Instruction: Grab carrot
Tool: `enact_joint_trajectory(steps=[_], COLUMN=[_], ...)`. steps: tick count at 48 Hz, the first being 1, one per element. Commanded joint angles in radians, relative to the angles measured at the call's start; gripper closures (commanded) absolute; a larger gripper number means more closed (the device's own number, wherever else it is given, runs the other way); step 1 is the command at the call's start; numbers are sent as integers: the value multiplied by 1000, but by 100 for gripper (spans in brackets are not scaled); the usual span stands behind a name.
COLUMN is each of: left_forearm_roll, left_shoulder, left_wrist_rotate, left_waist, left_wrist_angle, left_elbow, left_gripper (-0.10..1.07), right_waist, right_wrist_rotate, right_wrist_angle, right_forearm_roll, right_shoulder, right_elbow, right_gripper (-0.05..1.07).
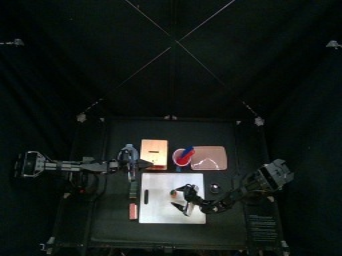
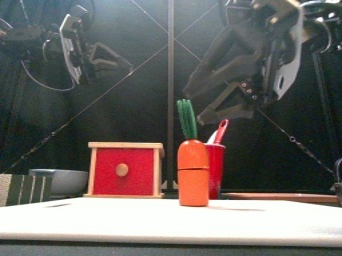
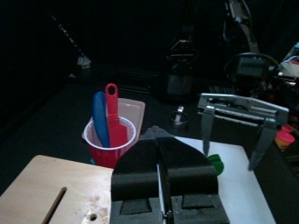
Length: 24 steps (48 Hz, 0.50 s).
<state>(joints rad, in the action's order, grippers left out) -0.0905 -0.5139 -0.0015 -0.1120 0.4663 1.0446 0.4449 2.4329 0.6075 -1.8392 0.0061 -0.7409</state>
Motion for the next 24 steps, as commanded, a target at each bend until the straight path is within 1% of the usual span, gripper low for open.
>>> enact_joint_trajectory(steps=[1,5,9,16,17,20,24], left_forearm_roll=[0,0,0,3,3,3,3], left_shoulder=[2,0,0,0,0,0,0], left_wrist_rotate=[0,2,3,5,6,6,6], left_waist=[2,2,2,2,2,2,0], left_wrist_angle=[11,11,11,11,11,11,11], left_elbow=[-23,-23,-23,-28,-29,-29,-26], left_gripper=[89,89,89,89,89,89,89], right_waist=[-43,-77,-91,-101,-104,-104,-103], right_wrist_rotate=[-61,-156,-287,-554,-615,-736,-902], right_wrist_angle=[-110,-176,-179,-144,-135,-104,-49], right_forearm_roll=[51,149,252,477,535,653,802], right_shoulder=[-104,-150,-190,-278,-296,-331,-354], right_elbow=[-8,-17,-23,-23,-23,-18,-6], right_gripper=[0,0,0,0,0,0,0])
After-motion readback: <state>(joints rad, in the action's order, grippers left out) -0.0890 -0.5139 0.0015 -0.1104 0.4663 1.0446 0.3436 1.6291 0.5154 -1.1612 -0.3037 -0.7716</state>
